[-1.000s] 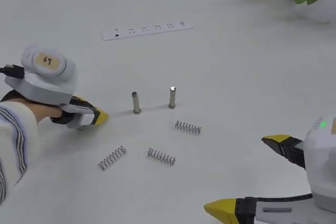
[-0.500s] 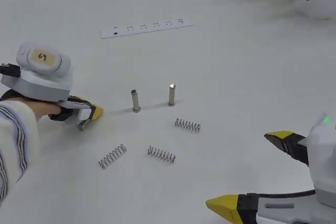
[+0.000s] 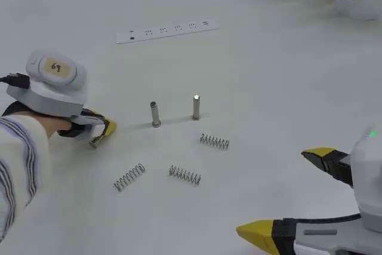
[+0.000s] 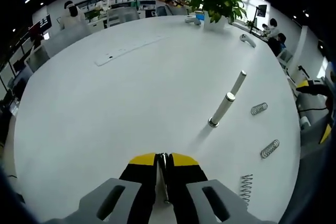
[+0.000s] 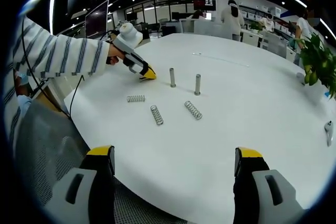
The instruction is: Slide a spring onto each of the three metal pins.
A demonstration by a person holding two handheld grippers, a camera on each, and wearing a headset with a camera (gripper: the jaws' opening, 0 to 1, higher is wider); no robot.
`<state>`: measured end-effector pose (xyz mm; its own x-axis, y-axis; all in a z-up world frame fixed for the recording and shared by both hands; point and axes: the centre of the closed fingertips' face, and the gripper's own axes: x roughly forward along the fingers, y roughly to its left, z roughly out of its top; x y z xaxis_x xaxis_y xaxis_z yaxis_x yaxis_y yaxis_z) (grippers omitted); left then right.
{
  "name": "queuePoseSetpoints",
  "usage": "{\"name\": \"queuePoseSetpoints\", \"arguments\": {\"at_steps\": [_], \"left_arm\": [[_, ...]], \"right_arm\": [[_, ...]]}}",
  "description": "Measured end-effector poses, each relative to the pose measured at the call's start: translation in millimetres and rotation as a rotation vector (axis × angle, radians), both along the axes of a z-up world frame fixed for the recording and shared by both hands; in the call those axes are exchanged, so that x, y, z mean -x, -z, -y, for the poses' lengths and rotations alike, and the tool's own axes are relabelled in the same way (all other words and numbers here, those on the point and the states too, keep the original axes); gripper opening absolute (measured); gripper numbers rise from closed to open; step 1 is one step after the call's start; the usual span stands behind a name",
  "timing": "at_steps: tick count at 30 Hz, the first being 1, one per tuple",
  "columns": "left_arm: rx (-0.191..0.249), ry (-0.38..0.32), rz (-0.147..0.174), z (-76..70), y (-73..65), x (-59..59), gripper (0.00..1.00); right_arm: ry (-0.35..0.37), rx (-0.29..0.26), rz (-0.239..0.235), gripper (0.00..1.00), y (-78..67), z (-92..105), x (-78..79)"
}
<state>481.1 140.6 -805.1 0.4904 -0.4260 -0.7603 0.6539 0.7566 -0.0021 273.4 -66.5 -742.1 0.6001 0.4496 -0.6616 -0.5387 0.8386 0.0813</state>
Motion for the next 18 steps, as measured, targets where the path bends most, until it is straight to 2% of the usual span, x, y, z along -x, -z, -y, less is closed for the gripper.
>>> {"name": "queuePoseSetpoints", "arguments": {"at_steps": [10,14,18], "left_arm": [[-0.001,-0.03,0.011,-1.4,0.2,-2.0,0.01],[0.002,-0.043,0.002,-1.7,0.2,-1.3,0.0],[0.034,-0.093,-0.017,-4.5,-0.8,-1.7,0.0]], "right_arm": [[-0.005,-0.007,0.011,0.94,-2.7,-1.2,-0.6],[-0.001,-0.01,0.011,0.93,-3.1,-0.5,-0.9],[-0.004,-0.009,0.009,0.93,-2.6,-0.8,-0.4]]}}
